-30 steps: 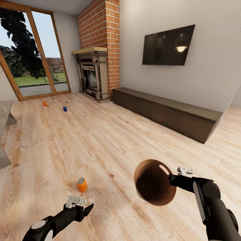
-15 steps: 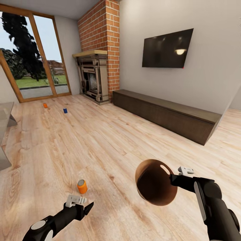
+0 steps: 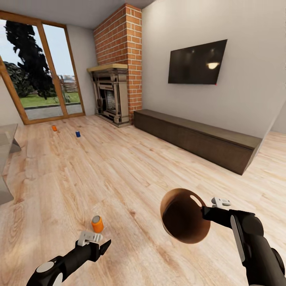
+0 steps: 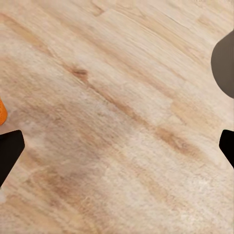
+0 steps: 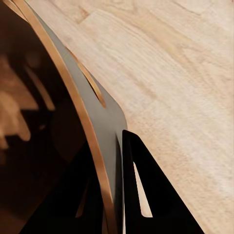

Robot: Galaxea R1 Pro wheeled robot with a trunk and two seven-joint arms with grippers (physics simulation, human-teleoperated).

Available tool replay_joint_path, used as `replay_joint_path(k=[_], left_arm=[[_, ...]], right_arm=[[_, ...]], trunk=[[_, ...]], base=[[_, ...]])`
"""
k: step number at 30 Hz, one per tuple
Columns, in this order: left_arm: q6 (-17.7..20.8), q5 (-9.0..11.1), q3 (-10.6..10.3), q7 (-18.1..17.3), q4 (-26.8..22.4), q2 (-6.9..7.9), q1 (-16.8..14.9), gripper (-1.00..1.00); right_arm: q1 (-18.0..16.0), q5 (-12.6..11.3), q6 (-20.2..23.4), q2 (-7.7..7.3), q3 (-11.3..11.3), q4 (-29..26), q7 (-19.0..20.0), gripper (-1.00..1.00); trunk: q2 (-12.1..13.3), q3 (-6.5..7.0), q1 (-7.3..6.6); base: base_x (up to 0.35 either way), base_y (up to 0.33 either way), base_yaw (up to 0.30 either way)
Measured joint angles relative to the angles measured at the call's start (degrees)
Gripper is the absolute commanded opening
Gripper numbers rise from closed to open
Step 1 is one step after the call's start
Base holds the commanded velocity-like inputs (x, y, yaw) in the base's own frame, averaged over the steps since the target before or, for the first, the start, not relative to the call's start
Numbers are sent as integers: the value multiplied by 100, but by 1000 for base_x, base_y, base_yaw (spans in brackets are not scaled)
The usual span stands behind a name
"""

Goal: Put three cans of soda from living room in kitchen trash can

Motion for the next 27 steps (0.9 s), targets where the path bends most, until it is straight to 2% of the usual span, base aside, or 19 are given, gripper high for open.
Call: replay_joint_path(k=[27], left_arm=[[0, 0, 11, 0, 0, 2, 0, 100]], right_arm=[[0, 1, 18, 0, 0, -35, 0, -100]], trunk=[[0, 237, 0]], base=[[0, 0, 0]])
